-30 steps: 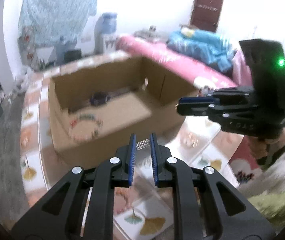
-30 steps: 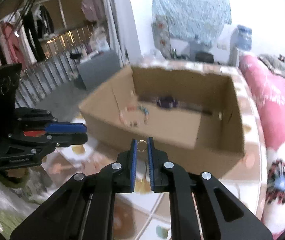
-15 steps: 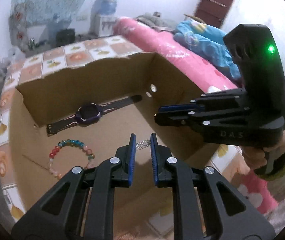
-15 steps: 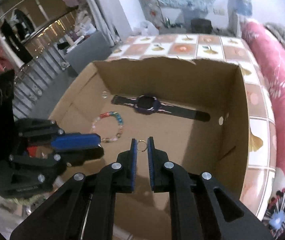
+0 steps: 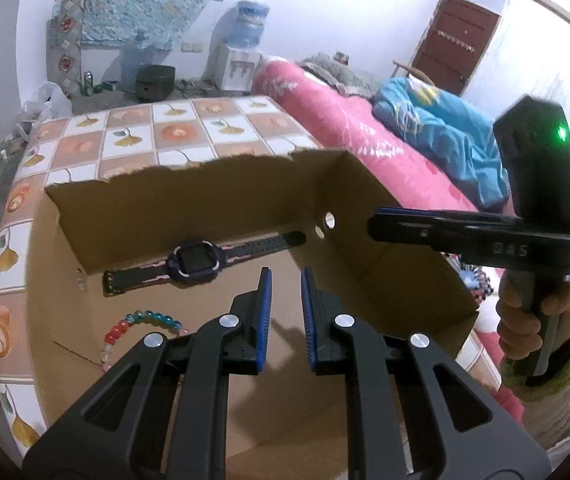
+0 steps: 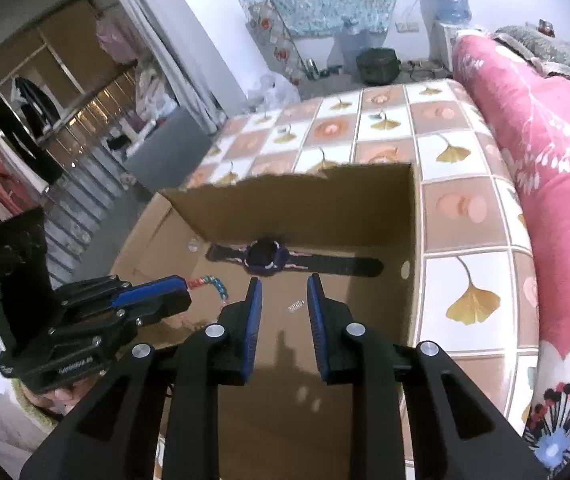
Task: Organize jewelry
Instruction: 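Open both tools to drop the earrings into the box, then withdraw both tools from the box back to the earrings on the table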
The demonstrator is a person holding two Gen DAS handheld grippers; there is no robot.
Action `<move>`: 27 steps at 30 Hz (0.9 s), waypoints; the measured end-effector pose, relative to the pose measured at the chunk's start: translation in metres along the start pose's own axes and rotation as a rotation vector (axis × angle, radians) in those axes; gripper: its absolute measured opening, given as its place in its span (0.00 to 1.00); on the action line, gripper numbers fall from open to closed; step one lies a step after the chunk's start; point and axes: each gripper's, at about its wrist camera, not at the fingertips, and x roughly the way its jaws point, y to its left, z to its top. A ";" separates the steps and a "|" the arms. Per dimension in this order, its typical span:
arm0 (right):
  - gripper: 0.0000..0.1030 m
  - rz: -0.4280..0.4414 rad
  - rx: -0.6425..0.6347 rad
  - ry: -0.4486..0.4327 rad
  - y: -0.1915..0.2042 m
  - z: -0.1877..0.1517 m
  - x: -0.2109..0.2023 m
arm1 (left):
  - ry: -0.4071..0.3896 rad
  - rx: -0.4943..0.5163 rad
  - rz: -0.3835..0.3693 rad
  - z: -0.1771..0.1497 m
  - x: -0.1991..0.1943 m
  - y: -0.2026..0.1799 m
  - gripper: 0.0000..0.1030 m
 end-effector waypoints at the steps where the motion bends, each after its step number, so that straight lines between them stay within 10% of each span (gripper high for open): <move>1: 0.23 0.001 0.000 -0.011 0.000 0.000 -0.004 | -0.005 -0.004 0.000 0.001 -0.002 0.001 0.14; 11: 0.38 0.076 -0.029 -0.149 0.012 -0.031 -0.060 | -0.094 0.011 0.025 -0.018 -0.056 0.005 0.24; 22: 0.86 0.046 -0.172 -0.211 0.052 -0.134 -0.106 | -0.043 0.074 0.081 -0.095 -0.105 -0.014 0.83; 27: 0.92 0.017 -0.102 -0.154 0.047 -0.160 -0.097 | 0.038 0.060 0.137 -0.130 -0.087 -0.021 0.86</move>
